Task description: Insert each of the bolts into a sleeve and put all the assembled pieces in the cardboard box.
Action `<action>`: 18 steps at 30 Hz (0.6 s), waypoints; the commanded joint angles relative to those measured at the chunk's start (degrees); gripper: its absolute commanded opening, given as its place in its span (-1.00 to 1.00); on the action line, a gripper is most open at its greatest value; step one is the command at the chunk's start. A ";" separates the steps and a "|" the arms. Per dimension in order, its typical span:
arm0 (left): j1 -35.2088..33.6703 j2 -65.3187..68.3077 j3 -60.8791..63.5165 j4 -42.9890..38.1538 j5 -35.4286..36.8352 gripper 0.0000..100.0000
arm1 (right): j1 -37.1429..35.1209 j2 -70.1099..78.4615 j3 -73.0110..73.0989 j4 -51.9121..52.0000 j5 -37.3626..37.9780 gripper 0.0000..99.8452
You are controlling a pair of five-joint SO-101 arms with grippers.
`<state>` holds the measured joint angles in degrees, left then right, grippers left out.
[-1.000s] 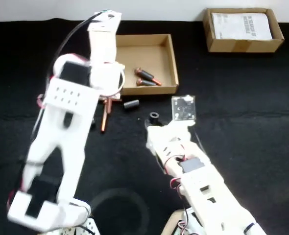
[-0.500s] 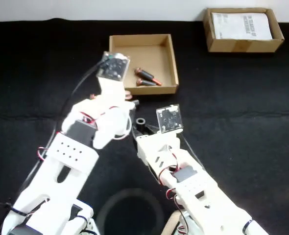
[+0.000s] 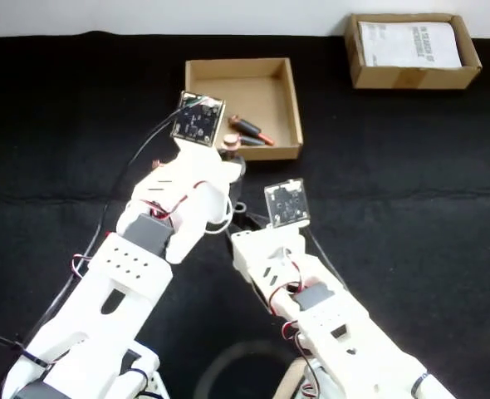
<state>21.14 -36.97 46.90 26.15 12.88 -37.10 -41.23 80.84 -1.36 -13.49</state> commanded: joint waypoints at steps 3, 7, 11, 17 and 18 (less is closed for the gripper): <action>1.45 -2.33 2.68 -1.93 0.18 -0.98 | -0.48 -2.07 0.92 -1.10 0.35 -0.99; 1.45 -2.33 3.56 -1.76 0.18 -0.98 | -0.31 -2.07 0.92 -1.10 0.44 -0.99; 1.54 -2.33 3.56 -2.02 0.44 -0.98 | -0.22 -2.07 0.84 -1.10 0.35 -0.99; 1.45 -2.33 3.12 -2.02 6.42 -0.98 | -0.22 -2.07 0.57 -1.10 0.35 -0.99; 1.45 -2.33 3.12 -2.02 6.51 -0.98 | -0.22 -1.98 0.57 -1.10 0.35 -0.99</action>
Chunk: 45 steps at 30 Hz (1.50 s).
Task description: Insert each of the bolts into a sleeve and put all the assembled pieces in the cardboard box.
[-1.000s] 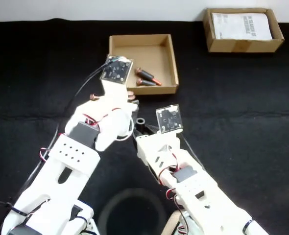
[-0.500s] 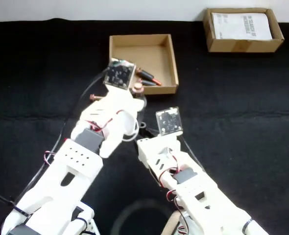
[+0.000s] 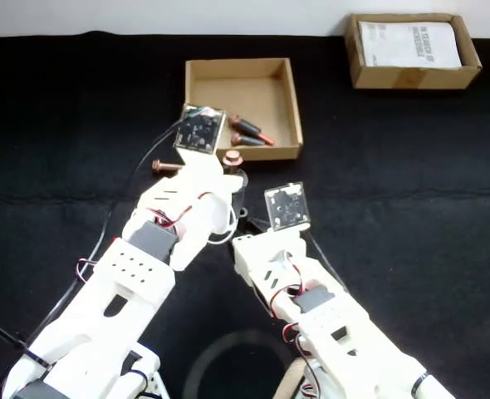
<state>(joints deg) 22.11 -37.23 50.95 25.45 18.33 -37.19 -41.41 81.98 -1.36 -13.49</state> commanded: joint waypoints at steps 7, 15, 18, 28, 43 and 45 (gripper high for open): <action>0.57 -2.07 -0.92 -1.32 1.14 -0.98 | -0.22 -1.63 -0.57 -1.10 0.35 -0.99; 2.33 -1.80 -0.75 -1.32 1.23 -0.98 | -0.40 -1.36 -2.07 -1.19 0.26 -0.99; 2.95 -1.71 -0.66 -1.32 1.23 -0.98 | -0.40 -1.36 -2.51 -1.19 0.26 -0.99; 2.95 -1.71 0.22 -0.97 0.97 -0.98 | -0.40 -1.80 -2.33 -1.19 0.26 -0.99; 1.36 -1.80 8.84 -5.71 0.70 -0.98 | -0.48 -1.89 -2.51 -1.19 0.35 -0.99; 1.54 -1.80 8.92 -5.54 -2.20 -0.96 | -0.48 -1.89 -2.51 -1.19 0.35 -0.99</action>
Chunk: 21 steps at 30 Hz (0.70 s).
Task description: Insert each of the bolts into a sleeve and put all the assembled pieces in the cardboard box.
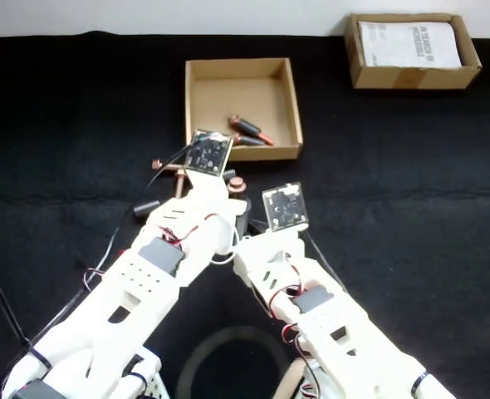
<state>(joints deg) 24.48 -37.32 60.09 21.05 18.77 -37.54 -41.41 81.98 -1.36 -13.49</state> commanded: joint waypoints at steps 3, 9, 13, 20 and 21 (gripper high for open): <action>-0.84 -1.98 -0.40 3.87 -7.38 -0.75 | -0.04 -1.89 -2.51 -1.19 0.35 -0.99; -0.92 -2.24 -0.75 16.18 -7.74 -0.45 | 0.31 -1.89 -2.51 -1.19 0.44 -0.99; -0.66 -7.60 -3.12 26.46 -7.74 -0.45 | 2.15 -1.89 -3.12 -1.19 0.53 -0.99; 4.26 -27.03 -14.29 49.58 -8.00 -0.54 | 9.54 2.07 -13.85 5.05 0.53 -0.99; 4.79 -30.37 -15.60 51.43 -9.05 -0.60 | 9.98 3.12 -16.31 6.64 0.44 -0.99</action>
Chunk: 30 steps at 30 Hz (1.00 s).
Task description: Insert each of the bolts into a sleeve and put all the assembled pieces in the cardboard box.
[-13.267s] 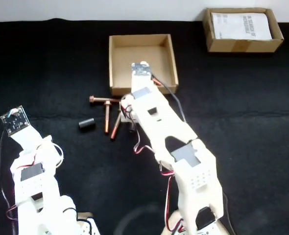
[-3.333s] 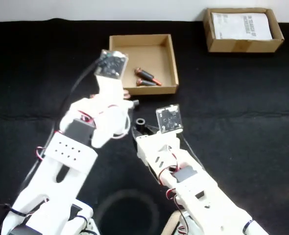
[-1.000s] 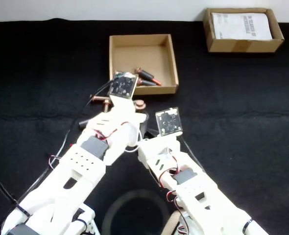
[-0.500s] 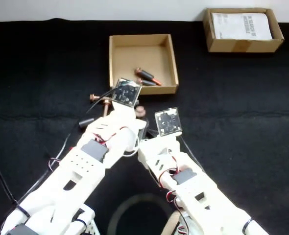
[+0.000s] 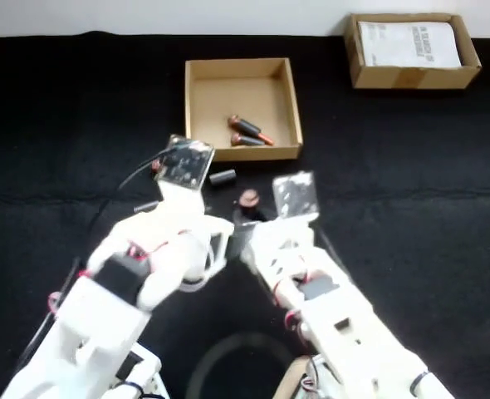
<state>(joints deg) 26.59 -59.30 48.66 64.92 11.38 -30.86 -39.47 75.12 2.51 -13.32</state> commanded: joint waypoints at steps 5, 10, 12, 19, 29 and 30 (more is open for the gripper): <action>2.77 -22.46 -6.02 11.52 -12.84 -0.98 | 3.65 7.34 -19.82 6.11 0.35 -0.99; -8.13 -31.34 0.66 12.66 -17.49 -0.98 | 3.65 16.40 -32.31 10.86 1.85 -0.99; -14.20 -33.80 6.37 11.87 -17.49 -0.98 | 3.56 20.79 -38.73 13.85 5.45 -0.99; -30.64 -44.62 26.42 -0.62 -17.14 -0.98 | 3.38 36.62 -62.46 28.09 22.77 -0.99; -47.60 -44.70 42.42 -16.35 -7.56 -0.98 | 3.38 54.20 -87.34 38.90 53.63 -0.99; -48.84 -44.70 43.65 -17.93 -7.30 -0.98 | 3.38 55.60 -88.92 38.90 56.97 -0.99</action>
<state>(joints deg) -18.33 -103.25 90.33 51.56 1.98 -28.04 14.59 -6.02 41.10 34.59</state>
